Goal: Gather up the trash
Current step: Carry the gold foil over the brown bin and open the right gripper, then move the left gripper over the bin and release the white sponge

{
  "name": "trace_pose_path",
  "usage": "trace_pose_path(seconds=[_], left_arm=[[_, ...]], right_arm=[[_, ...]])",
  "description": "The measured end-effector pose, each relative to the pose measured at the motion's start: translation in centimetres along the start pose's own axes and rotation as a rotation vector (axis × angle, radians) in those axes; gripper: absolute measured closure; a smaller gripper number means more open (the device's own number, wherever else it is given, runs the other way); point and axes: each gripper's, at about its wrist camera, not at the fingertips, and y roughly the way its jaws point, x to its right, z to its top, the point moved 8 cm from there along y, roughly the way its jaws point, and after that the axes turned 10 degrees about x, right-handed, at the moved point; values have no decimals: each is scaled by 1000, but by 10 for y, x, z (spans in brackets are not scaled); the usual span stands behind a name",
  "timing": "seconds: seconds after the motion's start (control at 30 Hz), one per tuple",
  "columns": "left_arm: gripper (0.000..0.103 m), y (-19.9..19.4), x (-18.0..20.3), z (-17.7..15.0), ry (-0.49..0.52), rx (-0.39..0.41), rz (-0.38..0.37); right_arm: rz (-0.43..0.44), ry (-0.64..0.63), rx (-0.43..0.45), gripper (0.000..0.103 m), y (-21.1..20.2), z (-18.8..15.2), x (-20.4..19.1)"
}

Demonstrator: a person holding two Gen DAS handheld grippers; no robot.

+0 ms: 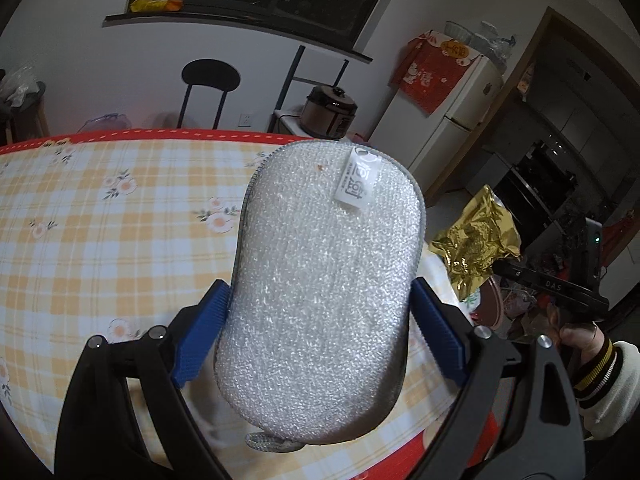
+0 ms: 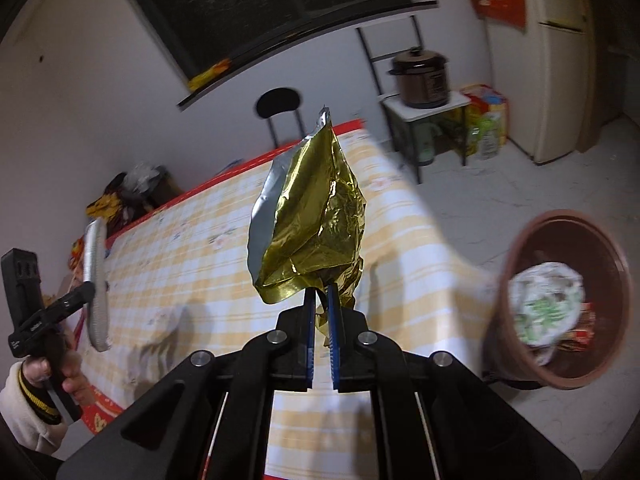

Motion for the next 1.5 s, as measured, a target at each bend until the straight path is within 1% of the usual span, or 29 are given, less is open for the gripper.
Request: trace_pose_path(seconds=[0.07, 0.27, 0.47, 0.67, 0.83, 0.9, 0.93, 0.97, 1.0, 1.03, 1.07, 1.13, 1.2, 1.27, 1.37, 1.5], left_arm=[[14, 8, 14, 3, 2, 5, -15], [14, 36, 54, 9, 2, 19, -54], [14, 64, 86, 8, 4, 16, -79], [14, 83, 108, 6, 21, 10, -90], [14, 94, 121, 4, 41, -3, -93], [14, 97, 124, 4, 52, -8, -96], [14, 99, 126, 4, 58, -11, -97], [14, 102, 130, 4, 66, -14, -99], [14, 103, 132, 4, 70, -16, -101], [14, 106, 135, 4, 74, -19, -105], [14, 109, 139, 4, 79, -23, -110], [14, 114, 146, 3, 89, -29, -118], [14, 119, 154, 1, 97, -39, -130], [14, 126, 163, 0, 108, -50, -144], [14, 138, 181, -4, 132, -71, -173], [13, 161, 214, -12, 156, -123, -219]], right_arm=[[-53, 9, 11, 96, -12, 8, 34], [-203, -6, 13, 96, -38, 25, 116], [-345, -16, -32, 96, -48, 25, 200], [-403, -26, -95, 96, -37, 11, 246], [-431, -18, -135, 95, -22, 2, 267], [-428, -9, -153, 94, -15, -3, 272], [-434, -11, -156, 90, -13, -4, 274], [-438, -7, -156, 77, -12, -4, 276], [-438, -1, -153, 68, -14, -5, 275], [-434, 7, -142, 54, -16, -4, 273], [-432, 9, -131, 49, -18, -3, 273], [-430, 7, -123, 45, -21, -2, 272], [-437, 8, -112, 37, -25, 0, 274], [-445, 22, -90, 24, -33, 5, 274], [-451, 50, -53, 12, -46, 10, 275], [-448, 96, -4, 6, -68, 15, 278]])
